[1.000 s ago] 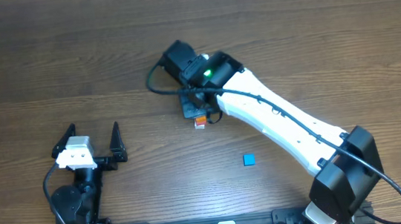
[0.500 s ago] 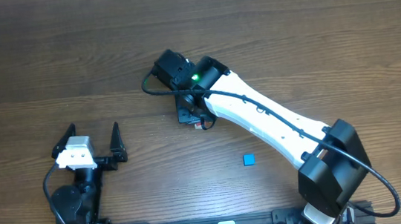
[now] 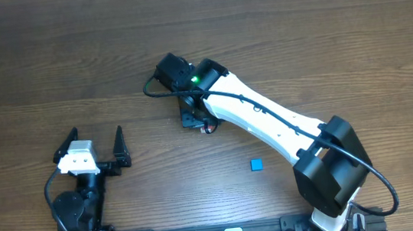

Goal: Stack Cubes

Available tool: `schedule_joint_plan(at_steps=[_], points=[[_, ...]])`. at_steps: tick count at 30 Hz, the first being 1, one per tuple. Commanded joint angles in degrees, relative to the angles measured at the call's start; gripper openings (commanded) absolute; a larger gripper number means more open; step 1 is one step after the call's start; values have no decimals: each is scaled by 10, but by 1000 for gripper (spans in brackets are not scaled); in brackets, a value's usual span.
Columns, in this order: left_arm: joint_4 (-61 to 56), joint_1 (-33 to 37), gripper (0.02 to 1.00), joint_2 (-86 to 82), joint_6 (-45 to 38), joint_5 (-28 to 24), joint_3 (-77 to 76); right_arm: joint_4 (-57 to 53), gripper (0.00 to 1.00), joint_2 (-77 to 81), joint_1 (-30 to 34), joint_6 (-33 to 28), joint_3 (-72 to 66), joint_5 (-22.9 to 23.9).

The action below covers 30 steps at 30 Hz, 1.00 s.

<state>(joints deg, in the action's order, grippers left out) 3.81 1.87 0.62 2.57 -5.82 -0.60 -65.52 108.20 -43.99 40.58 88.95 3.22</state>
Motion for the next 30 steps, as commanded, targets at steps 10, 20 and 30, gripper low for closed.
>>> schedule_joint_plan(at_steps=[10,20,30], points=[[1,3,1000,-2,-8,-6,3,2,69,7,-2,8,6,14],[1,3,1000,-2,-8,-6,3,2,82,7,-3,12,5,26],[1,3,1000,-2,-8,-6,3,6,82,25,-3,23,4,26]])
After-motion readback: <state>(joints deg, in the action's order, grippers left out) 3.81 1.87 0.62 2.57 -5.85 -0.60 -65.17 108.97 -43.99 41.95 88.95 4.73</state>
